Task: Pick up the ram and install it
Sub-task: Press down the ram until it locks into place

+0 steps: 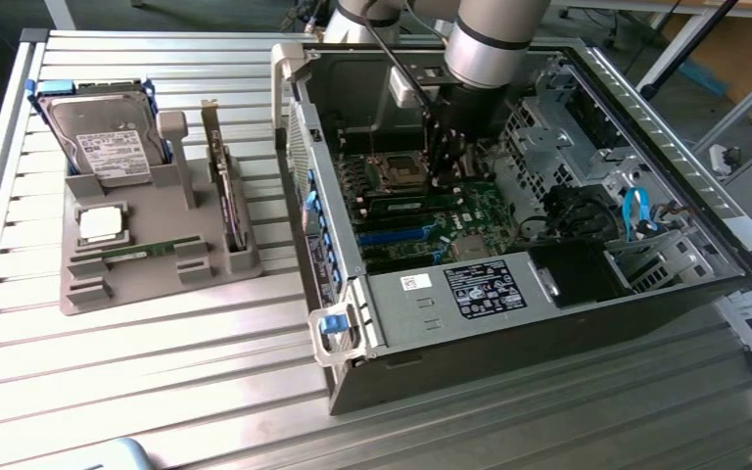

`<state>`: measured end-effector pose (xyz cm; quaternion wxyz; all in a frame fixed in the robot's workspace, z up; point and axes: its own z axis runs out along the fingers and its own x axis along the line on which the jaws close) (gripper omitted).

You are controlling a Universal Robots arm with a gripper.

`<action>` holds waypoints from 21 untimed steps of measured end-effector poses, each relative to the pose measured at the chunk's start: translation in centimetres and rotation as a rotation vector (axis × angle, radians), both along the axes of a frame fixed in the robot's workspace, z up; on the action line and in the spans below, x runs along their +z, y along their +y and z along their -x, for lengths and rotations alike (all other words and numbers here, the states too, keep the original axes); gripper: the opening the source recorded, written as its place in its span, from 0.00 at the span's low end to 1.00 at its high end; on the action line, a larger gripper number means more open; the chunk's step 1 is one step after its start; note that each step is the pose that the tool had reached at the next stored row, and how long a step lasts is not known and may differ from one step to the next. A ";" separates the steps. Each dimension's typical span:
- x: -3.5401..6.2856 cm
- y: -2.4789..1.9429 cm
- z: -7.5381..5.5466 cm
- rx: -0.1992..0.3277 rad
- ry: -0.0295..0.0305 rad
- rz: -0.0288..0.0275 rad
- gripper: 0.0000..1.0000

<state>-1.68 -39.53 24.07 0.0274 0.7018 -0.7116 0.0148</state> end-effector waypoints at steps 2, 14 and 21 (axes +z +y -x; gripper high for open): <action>0.00 0.00 0.4 0.000 0.0000 0.0000 0.11; 0.00 0.00 1.8 0.000 0.0000 -0.0001 0.11; -0.27 -0.01 1.8 0.000 0.0001 0.0001 0.11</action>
